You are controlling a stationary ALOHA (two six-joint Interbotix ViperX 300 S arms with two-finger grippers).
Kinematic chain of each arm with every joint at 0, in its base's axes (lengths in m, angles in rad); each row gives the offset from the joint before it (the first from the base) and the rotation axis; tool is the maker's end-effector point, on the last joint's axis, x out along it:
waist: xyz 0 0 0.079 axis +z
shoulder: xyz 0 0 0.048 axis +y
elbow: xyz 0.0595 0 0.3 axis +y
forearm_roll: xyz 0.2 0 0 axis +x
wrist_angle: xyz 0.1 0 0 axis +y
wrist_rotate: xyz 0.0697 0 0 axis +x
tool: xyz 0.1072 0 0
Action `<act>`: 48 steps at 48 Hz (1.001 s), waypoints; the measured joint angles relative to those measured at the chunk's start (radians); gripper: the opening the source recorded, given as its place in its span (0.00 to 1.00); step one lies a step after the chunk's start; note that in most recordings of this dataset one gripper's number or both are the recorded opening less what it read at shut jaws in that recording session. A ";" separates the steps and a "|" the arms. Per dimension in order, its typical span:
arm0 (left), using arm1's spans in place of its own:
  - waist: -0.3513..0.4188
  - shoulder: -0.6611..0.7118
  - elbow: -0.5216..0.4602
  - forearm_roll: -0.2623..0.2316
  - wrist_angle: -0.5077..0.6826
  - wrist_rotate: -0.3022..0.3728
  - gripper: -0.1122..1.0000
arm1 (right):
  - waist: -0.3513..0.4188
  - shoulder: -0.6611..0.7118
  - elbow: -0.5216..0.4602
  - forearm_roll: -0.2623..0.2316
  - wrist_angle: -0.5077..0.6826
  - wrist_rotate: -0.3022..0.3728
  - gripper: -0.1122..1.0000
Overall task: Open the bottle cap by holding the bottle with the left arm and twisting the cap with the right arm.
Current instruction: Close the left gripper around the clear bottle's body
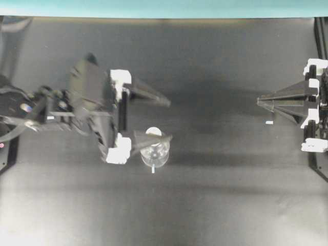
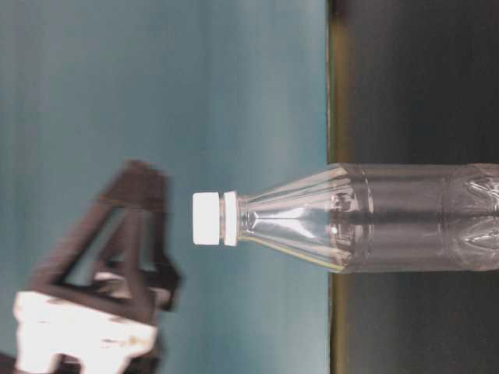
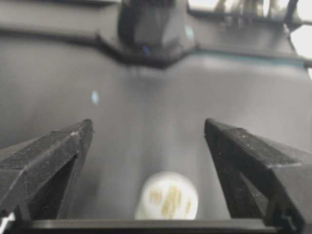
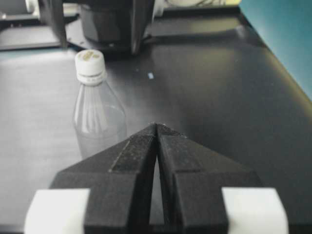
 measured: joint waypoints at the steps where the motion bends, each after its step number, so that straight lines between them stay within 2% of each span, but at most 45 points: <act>1: -0.002 0.008 0.005 0.000 -0.005 0.000 0.99 | 0.000 0.000 0.000 0.000 0.002 0.005 0.10; 15: -0.014 0.066 0.037 0.000 -0.038 0.009 0.99 | 0.000 0.002 0.000 0.003 0.025 0.057 0.10; 29: -0.049 0.170 0.069 0.000 -0.071 0.002 0.99 | -0.023 0.008 0.000 0.003 0.041 0.066 0.10; 48: -0.046 0.290 0.078 0.002 -0.106 -0.005 0.99 | -0.028 0.015 0.002 0.003 0.044 0.086 0.10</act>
